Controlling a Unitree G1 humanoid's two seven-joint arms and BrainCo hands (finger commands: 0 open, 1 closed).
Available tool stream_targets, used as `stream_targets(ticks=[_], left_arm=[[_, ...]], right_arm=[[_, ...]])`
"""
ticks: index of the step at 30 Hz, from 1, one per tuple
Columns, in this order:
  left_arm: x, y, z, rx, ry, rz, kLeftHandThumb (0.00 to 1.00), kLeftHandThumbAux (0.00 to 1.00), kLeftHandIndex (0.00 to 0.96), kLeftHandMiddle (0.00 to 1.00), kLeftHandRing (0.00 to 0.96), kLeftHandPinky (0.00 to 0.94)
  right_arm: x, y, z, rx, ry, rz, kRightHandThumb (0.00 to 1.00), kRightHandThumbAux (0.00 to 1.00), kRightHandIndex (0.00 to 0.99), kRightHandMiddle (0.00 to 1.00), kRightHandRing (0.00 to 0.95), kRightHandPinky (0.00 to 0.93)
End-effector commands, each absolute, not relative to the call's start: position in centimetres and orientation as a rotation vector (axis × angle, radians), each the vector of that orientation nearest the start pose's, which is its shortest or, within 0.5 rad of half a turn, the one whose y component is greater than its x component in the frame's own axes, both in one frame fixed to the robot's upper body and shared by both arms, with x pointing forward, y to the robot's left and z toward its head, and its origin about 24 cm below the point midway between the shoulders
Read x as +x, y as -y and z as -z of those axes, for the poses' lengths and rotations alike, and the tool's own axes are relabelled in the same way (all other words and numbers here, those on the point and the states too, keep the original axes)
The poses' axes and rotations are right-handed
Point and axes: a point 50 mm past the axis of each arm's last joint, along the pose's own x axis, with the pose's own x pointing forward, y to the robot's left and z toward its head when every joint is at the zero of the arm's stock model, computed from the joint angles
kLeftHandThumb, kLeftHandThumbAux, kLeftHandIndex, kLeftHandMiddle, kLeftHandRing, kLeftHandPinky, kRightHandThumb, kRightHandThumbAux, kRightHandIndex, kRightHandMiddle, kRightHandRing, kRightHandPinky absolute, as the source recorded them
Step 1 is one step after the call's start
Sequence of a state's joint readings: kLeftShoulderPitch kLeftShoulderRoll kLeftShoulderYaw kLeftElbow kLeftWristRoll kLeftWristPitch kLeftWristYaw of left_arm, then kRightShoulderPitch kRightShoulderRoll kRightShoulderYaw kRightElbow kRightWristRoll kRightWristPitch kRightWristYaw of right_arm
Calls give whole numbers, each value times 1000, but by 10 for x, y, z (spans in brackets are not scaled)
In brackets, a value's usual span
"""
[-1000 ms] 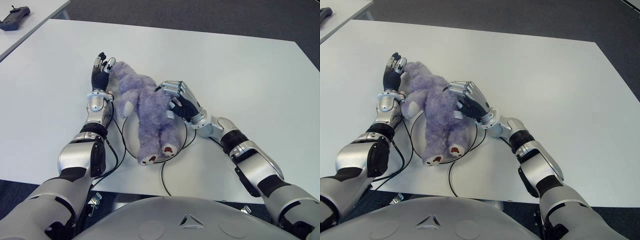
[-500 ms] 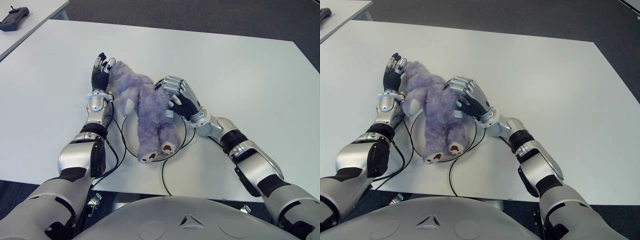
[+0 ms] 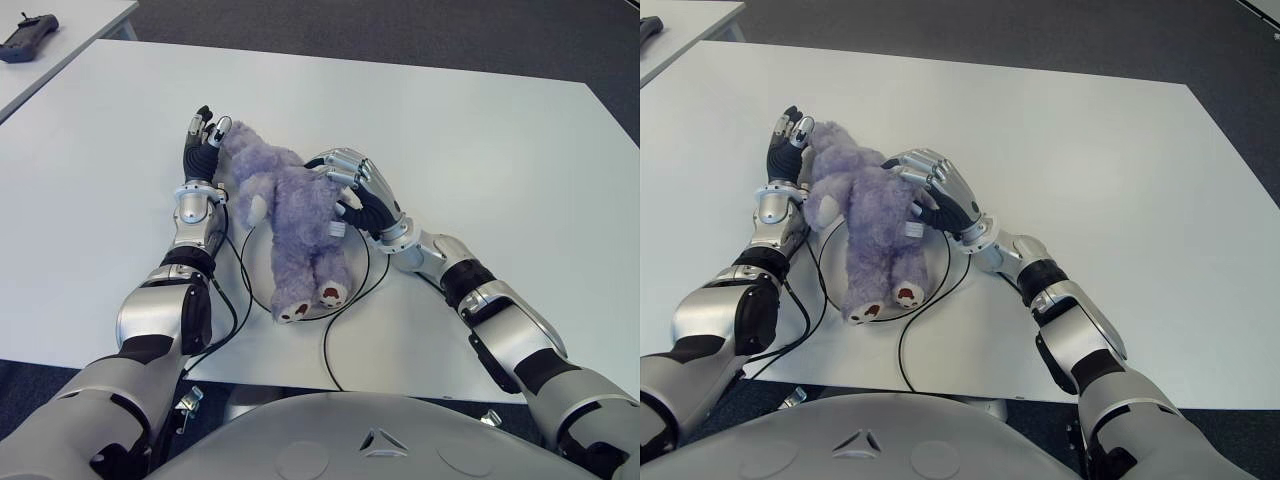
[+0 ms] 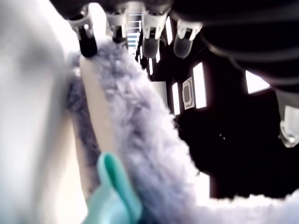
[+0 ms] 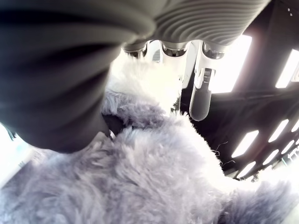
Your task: Put the doll into the plate.
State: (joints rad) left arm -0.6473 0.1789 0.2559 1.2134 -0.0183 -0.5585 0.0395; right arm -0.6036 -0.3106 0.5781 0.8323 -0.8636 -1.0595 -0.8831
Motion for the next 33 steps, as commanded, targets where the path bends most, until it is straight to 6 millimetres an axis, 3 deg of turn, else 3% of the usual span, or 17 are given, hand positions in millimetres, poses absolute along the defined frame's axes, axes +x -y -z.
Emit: stream_targets(ticks=[1, 3, 6, 7, 14, 25, 33], left_arm=[[259, -187, 83, -24, -480, -187, 0, 421, 40, 52, 6, 0], [259, -187, 83, -25, -482, -184, 0, 427, 39, 53, 5, 0], [259, -187, 84, -28, -487, -184, 0, 431, 41, 54, 4, 0], [259, -187, 84, -29, -489, -184, 0, 433, 45, 55, 3, 0], [259, -188, 84, -43, -491, -192, 0, 442, 52, 55, 0, 0], [258, -188, 85, -36, -487, -186, 0, 430, 34, 45, 0, 0], [258, -188, 84, -38, -487, -183, 0, 428, 32, 47, 0, 0]], right_arm=[[238, 88, 12, -756, 725, -651, 689, 717, 403, 257, 195, 69], [238, 88, 12, -761, 729, -654, 423, 589, 191, 165, 125, 8], [237, 87, 12, -768, 733, -652, 362, 562, 140, 125, 91, 0], [237, 87, 13, -771, 734, -651, 324, 535, 87, 71, 39, 0], [239, 85, 13, -785, 741, -627, 261, 474, 2, 0, 0, 0], [240, 84, 10, -767, 749, -603, 194, 320, 0, 0, 0, 0], [240, 82, 8, -751, 762, -590, 147, 283, 0, 0, 0, 0]])
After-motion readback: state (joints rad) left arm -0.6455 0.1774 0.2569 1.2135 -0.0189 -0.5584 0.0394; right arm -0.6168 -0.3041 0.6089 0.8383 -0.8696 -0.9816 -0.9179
